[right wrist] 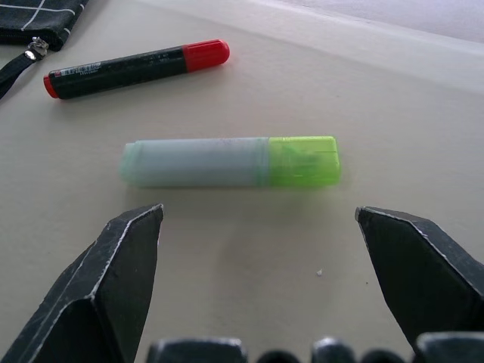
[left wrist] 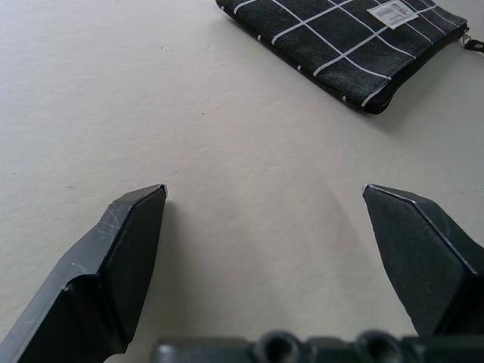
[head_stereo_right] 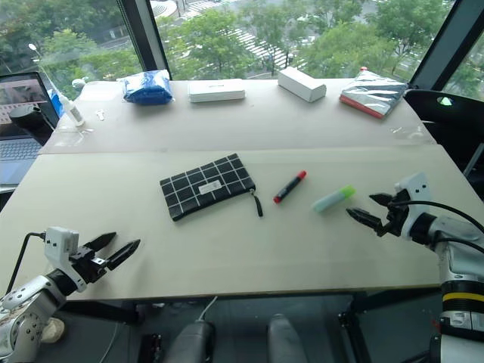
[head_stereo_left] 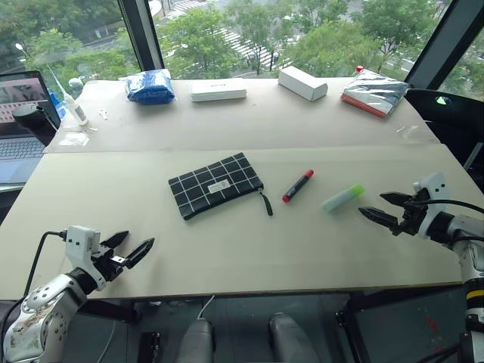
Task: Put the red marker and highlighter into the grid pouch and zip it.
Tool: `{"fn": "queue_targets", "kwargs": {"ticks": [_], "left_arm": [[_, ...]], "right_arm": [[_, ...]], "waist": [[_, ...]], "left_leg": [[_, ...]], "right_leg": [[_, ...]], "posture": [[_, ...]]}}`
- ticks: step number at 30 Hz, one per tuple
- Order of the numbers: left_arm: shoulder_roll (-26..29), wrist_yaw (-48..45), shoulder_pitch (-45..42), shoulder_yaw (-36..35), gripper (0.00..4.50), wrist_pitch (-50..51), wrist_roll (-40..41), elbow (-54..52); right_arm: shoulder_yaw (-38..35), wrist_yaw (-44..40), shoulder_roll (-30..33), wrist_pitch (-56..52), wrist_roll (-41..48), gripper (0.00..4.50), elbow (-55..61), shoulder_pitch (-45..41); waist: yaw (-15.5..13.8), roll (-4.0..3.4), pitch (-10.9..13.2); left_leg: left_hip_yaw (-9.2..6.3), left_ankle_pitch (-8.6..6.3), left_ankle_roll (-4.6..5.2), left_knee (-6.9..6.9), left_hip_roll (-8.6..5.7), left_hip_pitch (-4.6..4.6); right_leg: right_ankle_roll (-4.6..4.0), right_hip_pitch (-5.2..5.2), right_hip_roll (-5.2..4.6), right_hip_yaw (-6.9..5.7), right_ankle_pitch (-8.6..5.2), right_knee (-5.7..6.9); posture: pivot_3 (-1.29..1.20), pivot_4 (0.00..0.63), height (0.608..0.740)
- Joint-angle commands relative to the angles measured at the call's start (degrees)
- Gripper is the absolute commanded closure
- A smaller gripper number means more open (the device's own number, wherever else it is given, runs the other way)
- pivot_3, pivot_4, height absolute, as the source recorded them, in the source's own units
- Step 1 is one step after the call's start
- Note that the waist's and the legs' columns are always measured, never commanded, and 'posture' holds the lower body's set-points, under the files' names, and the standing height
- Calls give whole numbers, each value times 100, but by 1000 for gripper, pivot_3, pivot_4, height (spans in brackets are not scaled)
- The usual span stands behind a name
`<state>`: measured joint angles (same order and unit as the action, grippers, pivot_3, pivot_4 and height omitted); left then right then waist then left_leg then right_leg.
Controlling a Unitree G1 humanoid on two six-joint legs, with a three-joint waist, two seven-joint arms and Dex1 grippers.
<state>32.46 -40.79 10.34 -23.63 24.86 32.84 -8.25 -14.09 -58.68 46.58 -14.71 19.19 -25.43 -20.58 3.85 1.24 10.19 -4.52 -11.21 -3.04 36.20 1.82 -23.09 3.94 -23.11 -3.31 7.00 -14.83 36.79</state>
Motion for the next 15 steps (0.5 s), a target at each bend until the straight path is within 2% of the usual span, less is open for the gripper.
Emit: {"fn": "queue_targets", "kwargs": {"ticks": [1,4,7,8,9,11,15], "left_arm": [[1,-9,40,-64,7,-35,68,-200],[-33,-159,0,-61,7,-62,215,-277],[55,-686,-180,-4,7,-450,204,-41],[120,-704,-286,69,7,-790,-103,169],[191,-711,-371,169,0,-1206,-477,368],[366,-766,-489,438,0,-2147,-1228,715],[496,-809,-865,674,0,-3130,-1740,1155]], "right_arm": [[-68,-71,90,71,25,0,109,-40],[-56,-96,85,37,35,0,178,53],[-89,-50,43,86,43,0,122,-7],[-117,-3,24,79,60,0,63,-87],[-160,38,4,-1,116,499,7,-177],[-239,13,-22,-70,250,1009,-15,-301],[-301,-76,-12,-128,405,2294,69,-458]], "waist": [[0,0,0],[-2,0,0],[-7,0,0],[-6,0,0],[-5,0,0],[1,0,0],[3,0,0]], "left_leg": [[0,0,0,0,0,0],[0,0,0,0,0,0],[0,0,0,1,0,-2],[0,0,0,1,-1,-2],[0,0,0,1,-1,-1],[0,0,0,1,0,3],[1,0,0,-4,-2,-2]], "right_leg": [[0,0,0,0,0,0],[0,0,0,0,0,0],[0,0,0,0,0,0],[0,0,0,0,0,0],[0,0,0,-1,0,1],[-1,1,1,-1,0,1],[-40,-1,-1,1,24,-5]], "posture": [[0,150,740],[0,150,740],[0,150,740],[0,150,740],[0,150,740],[0,150,740],[0,150,740]]}}
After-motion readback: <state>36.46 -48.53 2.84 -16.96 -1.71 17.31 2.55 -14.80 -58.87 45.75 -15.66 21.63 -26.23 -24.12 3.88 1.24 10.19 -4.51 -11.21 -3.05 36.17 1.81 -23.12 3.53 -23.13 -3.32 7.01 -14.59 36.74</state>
